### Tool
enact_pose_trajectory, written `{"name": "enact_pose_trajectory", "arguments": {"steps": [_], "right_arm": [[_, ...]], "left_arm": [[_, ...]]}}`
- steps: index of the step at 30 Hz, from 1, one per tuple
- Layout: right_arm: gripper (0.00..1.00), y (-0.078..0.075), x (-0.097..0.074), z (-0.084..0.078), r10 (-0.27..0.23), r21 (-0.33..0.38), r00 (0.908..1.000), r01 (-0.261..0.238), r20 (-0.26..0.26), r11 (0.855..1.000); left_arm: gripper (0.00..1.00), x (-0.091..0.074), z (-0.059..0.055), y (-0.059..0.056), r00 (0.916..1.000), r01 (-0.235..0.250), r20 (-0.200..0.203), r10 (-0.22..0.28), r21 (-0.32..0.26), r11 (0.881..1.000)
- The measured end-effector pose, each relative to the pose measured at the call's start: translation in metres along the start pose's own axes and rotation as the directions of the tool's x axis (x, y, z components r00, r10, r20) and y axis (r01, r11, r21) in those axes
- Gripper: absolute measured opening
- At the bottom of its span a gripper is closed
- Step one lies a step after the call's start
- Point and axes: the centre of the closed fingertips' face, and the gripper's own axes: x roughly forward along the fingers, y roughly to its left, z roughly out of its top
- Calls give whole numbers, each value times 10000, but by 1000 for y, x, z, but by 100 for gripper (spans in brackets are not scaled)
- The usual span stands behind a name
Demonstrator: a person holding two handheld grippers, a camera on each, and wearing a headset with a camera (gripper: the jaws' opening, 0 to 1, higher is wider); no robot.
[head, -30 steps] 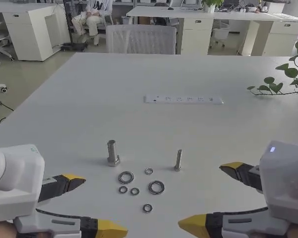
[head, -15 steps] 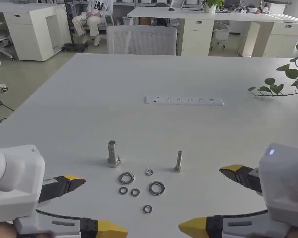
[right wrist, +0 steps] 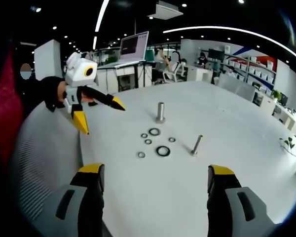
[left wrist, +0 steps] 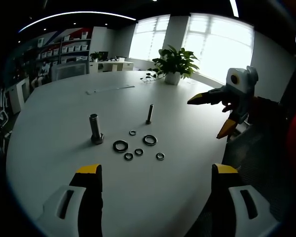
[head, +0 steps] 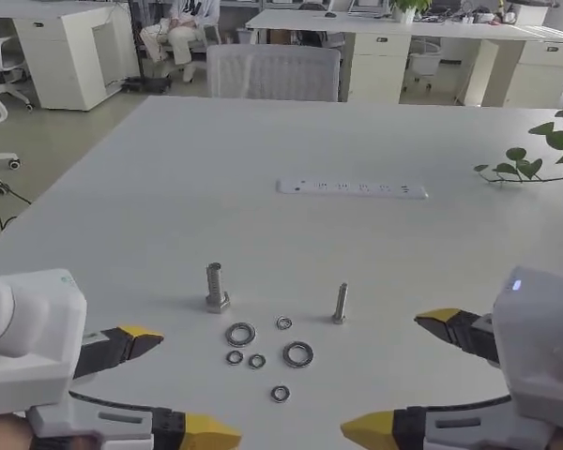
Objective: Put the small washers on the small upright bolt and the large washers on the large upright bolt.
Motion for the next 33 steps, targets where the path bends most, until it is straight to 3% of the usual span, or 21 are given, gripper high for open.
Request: {"name": "enact_pose_trajectory", "arguments": {"steps": [11, 19, 30, 33], "right_arm": [[74, 0, 12, 11, 604, -835, 9964, -652, -589, 9944], [63, -1, 28, 19, 1072, -1728, 9868, -1274, -1215, 9767], [56, -12, 50, 24, 1446, -2622, 9622, -2046, -2308, 9431], [55, -14, 56, 23, 1536, -2833, 9500, -2315, -2717, 9307]], "left_arm": [[91, -1, 1, 1, 10000, -53, 30, 53, -1, 10000], [91, -1, 1, 3, 9999, -119, 48, 119, 19, 9999], [90, -1, 3, 6, 9998, -208, 17, 208, 45, 9998], [90, -1, 3, 6, 9998, -207, 8, 207, 60, 9998]]}}
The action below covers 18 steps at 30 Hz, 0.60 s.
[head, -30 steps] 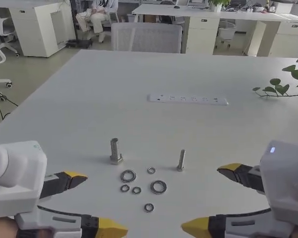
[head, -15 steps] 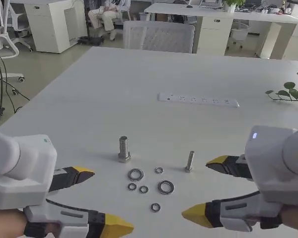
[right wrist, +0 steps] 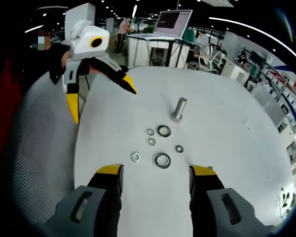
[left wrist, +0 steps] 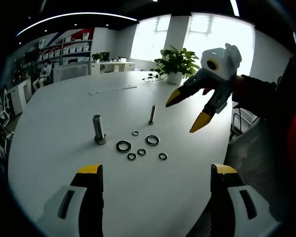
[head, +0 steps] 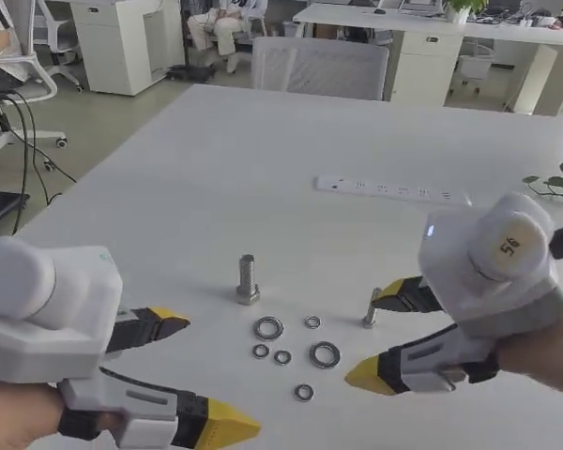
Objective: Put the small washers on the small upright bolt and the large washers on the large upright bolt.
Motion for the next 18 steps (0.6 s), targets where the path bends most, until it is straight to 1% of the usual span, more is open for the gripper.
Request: {"name": "enact_pose_trajectory", "arguments": {"steps": [3, 5, 7, 9, 11, 13, 15, 18], "right_arm": [[53, -3, 6, -1, 193, -196, 9995, -198, -262, 9996], [53, -4, 10, -3, 333, -293, 9980, -349, -532, 9990], [53, -5, 13, -3, 375, -393, 9974, -400, -618, 9984], [51, -6, 15, -3, 521, -443, 9956, -556, -779, 9975], [48, -7, 19, -8, 697, -569, 9910, -765, -1141, 9954], [46, -9, 23, -10, 767, -724, 9867, -878, -1435, 9935], [46, -12, 26, -11, 749, -954, 9833, -916, -1659, 9912], [45, -12, 31, -11, 935, -1015, 9781, -1138, -1862, 9883]], "left_arm": [[90, 0, 0, 1, 10000, -11, -22, 11, 14, 10000], [89, 1, 0, 1, 10000, -2, -24, 2, 4, 10000], [89, 1, 0, 1, 10000, -8, -27, 8, 15, 10000], [89, 1, 0, 1, 10000, 3, -34, -3, 19, 10000], [89, 2, 0, 0, 10000, 17, -74, -16, 45, 10000], [89, 2, 0, 0, 10000, 39, -87, -38, 46, 10000], [89, 3, 0, 0, 10000, 34, -87, -34, 61, 10000], [89, 3, 0, 0, 10000, 29, -85, -28, 61, 10000]]}}
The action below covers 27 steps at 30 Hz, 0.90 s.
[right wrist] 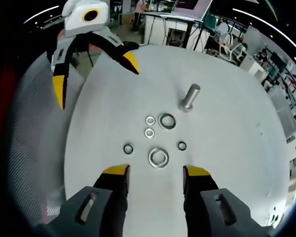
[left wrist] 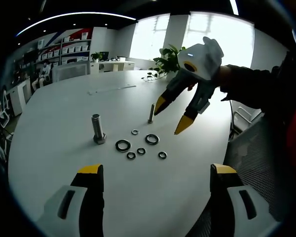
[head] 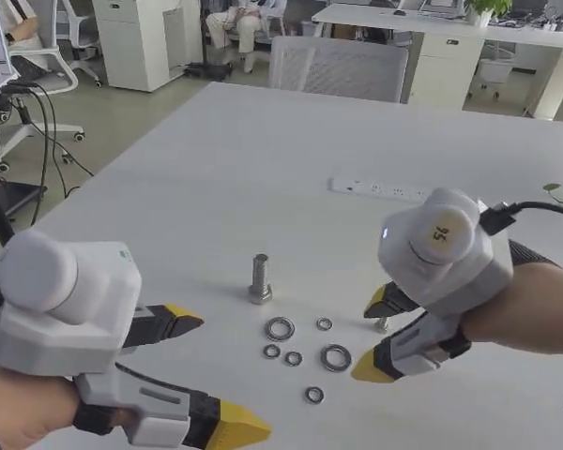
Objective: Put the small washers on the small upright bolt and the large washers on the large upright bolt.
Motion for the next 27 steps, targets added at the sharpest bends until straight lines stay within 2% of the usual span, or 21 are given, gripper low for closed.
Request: {"name": "enact_pose_trajectory", "arguments": {"steps": [4, 7, 16, 27], "right_arm": [[43, 1, 8, -3, 245, -369, 9984, -265, -512, 9990], [42, 1, 13, -2, 438, -478, 9967, -471, -680, 9977], [37, 3, 28, -7, 867, -882, 9860, -998, -1425, 9911], [34, 1, 39, -7, 1042, -1096, 9775, -1257, -1832, 9860]], "left_arm": [[89, 0, 0, 0, 10000, -10, 2, 10, 4, 10000], [89, 0, 1, 0, 10000, -28, 10, 28, 10, 10000], [88, 0, 0, 1, 10000, -85, -34, 85, 74, 9999], [87, 1, -1, 1, 9999, -54, -104, 55, 102, 9999]]}}
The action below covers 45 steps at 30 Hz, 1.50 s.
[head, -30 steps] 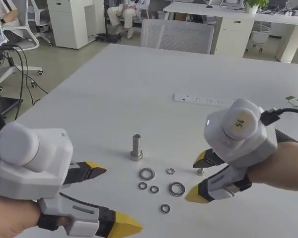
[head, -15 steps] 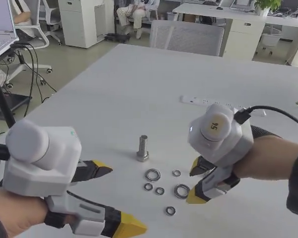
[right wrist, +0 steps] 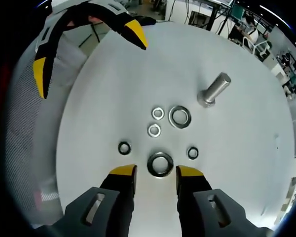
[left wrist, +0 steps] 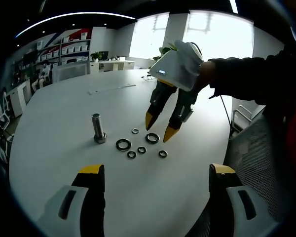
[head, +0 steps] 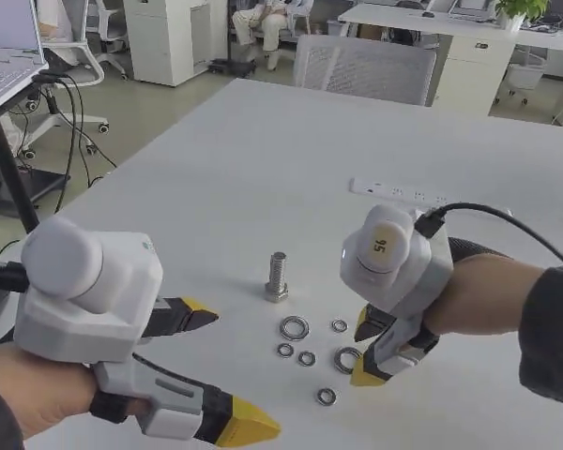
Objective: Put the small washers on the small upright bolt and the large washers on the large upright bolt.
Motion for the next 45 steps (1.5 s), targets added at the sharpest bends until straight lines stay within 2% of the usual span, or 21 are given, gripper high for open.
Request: {"name": "enact_pose_trajectory", "arguments": {"steps": [17, 34, 45], "right_arm": [[29, -5, 6, -2, 156, -598, 9980, -193, -610, 9980], [25, -8, 7, -4, 513, -375, 9953, -545, -827, 9978], [26, -6, 8, -4, 564, -632, 9914, -642, -1178, 9959]], "left_arm": [[86, -1, 3, 1, 9999, -44, 112, 44, -29, 10000], [84, 1, 7, 3, 9998, -45, 209, 46, -36, 10000], [83, 0, 9, 2, 9997, -15, 262, 16, -33, 10000]]}}
